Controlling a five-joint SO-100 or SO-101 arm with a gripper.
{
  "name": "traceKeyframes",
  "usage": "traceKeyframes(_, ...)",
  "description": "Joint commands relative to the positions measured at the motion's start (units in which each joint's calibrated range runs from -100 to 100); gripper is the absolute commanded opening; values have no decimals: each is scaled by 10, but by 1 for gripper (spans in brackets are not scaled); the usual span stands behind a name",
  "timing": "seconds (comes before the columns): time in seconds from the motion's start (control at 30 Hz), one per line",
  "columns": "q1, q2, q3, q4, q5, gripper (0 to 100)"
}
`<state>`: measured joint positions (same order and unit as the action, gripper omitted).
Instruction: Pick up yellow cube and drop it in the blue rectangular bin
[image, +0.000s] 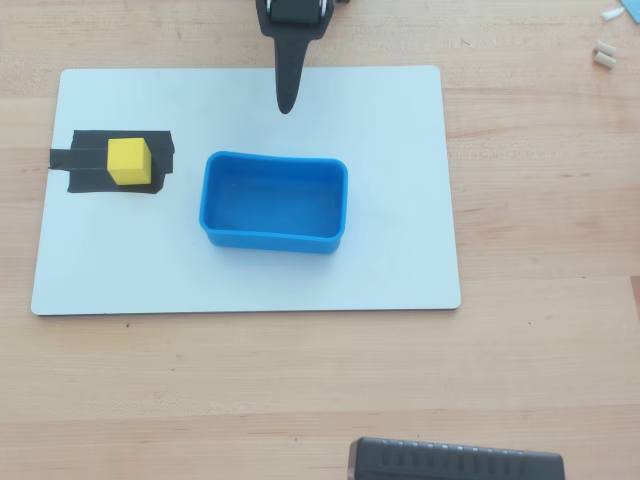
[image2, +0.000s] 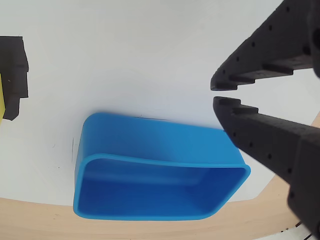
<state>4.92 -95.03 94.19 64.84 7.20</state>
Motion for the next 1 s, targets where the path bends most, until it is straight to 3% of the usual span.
traceKeyframes(0.0,-6,-13,-1,1,7,0)
traceKeyframes(0.3,-6,-13,0,-4,7,0)
traceKeyframes(0.43,37,-13,-6,-8,7,0)
traceKeyframes(0.63,49,-1,-45,17,37,0)
traceKeyframes(0.73,67,69,-85,5,51,0)
traceKeyframes(0.97,88,325,-341,55,80,0)
